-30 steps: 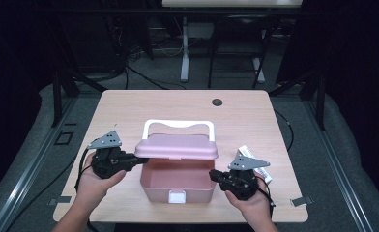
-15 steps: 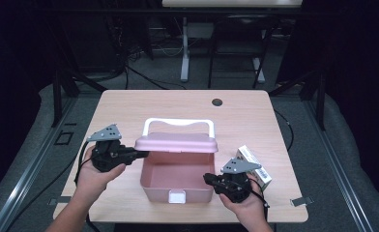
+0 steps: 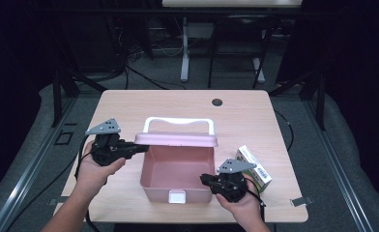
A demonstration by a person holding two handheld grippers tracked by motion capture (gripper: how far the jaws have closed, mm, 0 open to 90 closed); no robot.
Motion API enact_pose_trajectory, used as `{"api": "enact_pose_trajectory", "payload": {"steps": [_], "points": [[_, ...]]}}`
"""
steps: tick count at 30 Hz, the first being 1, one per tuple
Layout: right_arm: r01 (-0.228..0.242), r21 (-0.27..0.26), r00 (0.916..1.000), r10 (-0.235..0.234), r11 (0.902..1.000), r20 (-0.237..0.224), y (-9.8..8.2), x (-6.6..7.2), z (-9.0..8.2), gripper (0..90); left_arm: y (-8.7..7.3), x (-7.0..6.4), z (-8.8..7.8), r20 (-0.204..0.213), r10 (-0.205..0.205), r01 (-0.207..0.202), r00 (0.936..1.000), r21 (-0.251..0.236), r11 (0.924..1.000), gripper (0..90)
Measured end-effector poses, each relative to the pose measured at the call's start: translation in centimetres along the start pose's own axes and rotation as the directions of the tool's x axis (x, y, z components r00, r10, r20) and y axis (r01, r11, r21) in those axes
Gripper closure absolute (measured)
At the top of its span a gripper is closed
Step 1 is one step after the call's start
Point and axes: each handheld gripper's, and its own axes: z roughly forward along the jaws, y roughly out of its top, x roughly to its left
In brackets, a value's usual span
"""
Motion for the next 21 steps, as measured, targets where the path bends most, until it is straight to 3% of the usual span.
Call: {"api": "enact_pose_trajectory", "payload": {"steps": [12, 21], "points": [[-0.006, -0.004, 1.0000, 0.006, 1.0000, 0.006, -0.1, -0.1, 0.0, 86.2, 0.9, 0.5, 0.1, -0.011, -0.008, 0.008, 0.9999, -0.011, 0.9999, 89.4], [0.020, -0.012, 0.9996, -0.020, 0.9997, 0.018, -0.2, 0.0, 0.0, 87.7, 1.7, 1.0, 0.3, -0.017, -0.013, 0.012, 0.9998, -0.019, 0.9997, 89.4]]}}
